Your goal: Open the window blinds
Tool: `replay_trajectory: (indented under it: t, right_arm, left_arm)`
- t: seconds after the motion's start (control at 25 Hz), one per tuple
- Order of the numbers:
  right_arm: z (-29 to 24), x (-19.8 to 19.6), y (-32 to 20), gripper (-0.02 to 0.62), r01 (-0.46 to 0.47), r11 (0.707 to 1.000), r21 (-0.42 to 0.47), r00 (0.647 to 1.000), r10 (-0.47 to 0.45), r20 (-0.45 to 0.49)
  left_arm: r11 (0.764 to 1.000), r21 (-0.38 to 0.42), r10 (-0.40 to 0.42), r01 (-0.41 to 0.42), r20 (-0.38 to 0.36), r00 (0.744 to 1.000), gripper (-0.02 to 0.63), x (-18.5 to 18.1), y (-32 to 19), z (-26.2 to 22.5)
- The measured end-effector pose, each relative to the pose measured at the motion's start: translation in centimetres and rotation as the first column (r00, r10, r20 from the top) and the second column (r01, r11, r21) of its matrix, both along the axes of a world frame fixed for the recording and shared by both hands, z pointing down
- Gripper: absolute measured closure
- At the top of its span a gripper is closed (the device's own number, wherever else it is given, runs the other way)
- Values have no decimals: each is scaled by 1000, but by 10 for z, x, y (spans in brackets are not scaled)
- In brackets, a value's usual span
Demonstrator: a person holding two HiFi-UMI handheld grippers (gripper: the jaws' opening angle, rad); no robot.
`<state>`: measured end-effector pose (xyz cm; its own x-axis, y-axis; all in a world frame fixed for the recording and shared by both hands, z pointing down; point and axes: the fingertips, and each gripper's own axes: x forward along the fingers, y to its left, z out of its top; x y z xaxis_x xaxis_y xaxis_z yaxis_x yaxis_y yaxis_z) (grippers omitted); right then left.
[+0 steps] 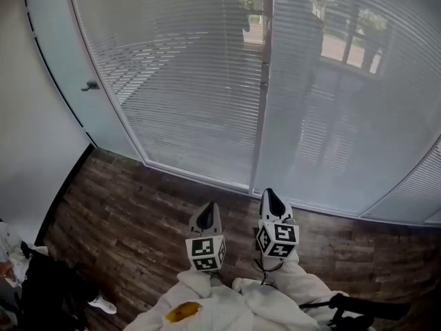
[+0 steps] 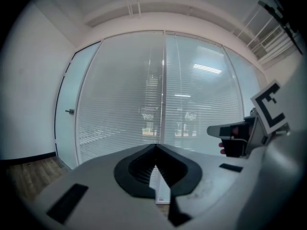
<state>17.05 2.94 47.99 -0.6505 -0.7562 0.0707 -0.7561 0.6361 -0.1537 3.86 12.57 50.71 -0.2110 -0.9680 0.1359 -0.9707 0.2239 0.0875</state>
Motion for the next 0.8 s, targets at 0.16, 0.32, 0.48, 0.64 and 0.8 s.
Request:
replay_trajectory:
  t: [0.16,0.32,0.48,0.64,0.8]
  right_arm:
    - [6,5,-31,583,-16,1000,-15,1000,16,-3]
    - [18,2,-60,583,-58,998,-35,998,58,-6]
    - [27,-13,-97,583,-97,995,-38,995,96,-19]
    - [32,-38,-139,583,-135,990,-44,991,134,-20]
    - [24,-77,-177,583,-166,985,-39,986,165,-9]
  left_arm:
    - [1000,-25,-1,1,-9,1000,606,-3,-31,5]
    - [999,-28,41,-41,1,999,606,-9,-65,10]
    - [996,-10,86,-86,-2,996,606,-27,-114,11]
    - [990,12,140,-140,21,990,606,-48,-165,5]
    - [982,41,185,-186,42,982,606,-83,-209,-11]
